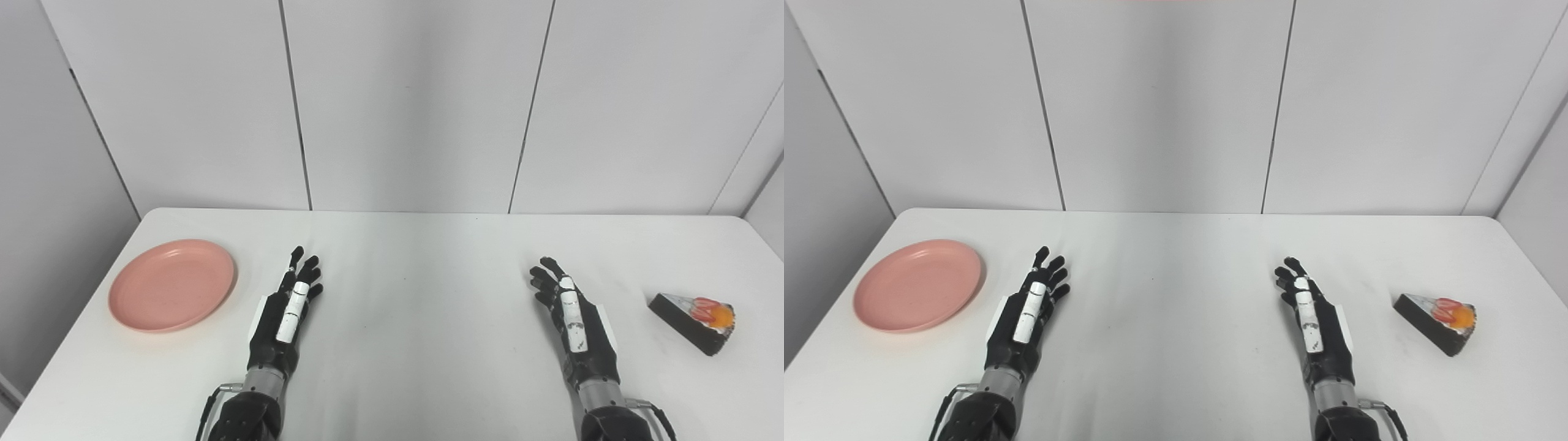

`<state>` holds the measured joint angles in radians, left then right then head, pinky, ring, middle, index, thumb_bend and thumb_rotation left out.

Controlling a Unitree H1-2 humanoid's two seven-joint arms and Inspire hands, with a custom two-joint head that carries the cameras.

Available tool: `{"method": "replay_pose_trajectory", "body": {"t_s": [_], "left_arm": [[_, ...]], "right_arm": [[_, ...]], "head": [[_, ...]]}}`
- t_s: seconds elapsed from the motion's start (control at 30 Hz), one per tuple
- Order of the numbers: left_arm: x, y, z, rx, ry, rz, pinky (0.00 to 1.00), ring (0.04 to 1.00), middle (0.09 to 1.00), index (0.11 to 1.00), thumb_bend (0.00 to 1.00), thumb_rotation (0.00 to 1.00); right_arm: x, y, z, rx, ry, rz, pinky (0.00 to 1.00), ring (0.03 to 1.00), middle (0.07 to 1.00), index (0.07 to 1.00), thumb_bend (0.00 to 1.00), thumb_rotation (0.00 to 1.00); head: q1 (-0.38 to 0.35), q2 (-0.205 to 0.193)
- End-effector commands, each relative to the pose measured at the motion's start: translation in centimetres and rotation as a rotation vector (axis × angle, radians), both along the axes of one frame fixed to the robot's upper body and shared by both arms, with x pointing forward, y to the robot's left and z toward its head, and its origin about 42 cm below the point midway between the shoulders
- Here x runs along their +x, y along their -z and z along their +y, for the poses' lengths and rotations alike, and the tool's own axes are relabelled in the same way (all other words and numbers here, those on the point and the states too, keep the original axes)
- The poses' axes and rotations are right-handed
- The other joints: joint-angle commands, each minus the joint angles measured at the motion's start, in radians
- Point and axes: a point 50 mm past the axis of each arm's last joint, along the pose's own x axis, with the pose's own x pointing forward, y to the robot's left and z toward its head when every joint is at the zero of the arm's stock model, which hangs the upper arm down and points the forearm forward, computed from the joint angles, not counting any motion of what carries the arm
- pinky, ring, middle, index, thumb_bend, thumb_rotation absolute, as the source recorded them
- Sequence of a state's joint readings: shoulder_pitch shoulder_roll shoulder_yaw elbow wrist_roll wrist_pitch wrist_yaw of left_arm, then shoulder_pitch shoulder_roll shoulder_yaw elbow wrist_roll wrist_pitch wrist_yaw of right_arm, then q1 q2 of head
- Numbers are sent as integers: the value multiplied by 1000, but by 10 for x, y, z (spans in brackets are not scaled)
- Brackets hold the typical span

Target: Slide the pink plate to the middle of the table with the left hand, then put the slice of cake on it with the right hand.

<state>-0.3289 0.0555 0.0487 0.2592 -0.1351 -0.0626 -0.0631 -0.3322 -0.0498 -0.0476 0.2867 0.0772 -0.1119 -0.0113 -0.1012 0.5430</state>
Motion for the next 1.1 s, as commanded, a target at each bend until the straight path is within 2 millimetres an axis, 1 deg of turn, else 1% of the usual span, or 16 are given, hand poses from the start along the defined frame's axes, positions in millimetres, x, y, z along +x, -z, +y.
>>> {"method": "replay_pose_trajectory", "body": {"t_s": [0.0,0.53,0.87,0.93,1.07], "left_arm": [[1,2,-2,13,25,20,918,951,951,991,772,847],[1,2,-3,20,27,17,909,946,946,989,760,854],[1,3,-2,21,30,17,911,947,948,990,778,851],[1,3,-3,19,29,19,911,945,946,989,778,848],[2,3,-2,22,31,21,911,948,949,990,757,855]], "right_arm": [[-11,21,-4,-8,3,41,894,860,833,868,912,1000],[-10,20,-4,-24,-4,39,889,857,827,866,918,1000],[-10,21,-3,-36,-11,35,896,855,822,862,909,1000],[-10,21,-3,-42,-14,36,901,858,822,861,920,1000],[-10,21,-3,-46,-17,32,900,858,821,859,919,1000]], "head": [[-1,-1],[-2,1],[-4,3],[-4,3],[-5,-4]]}}
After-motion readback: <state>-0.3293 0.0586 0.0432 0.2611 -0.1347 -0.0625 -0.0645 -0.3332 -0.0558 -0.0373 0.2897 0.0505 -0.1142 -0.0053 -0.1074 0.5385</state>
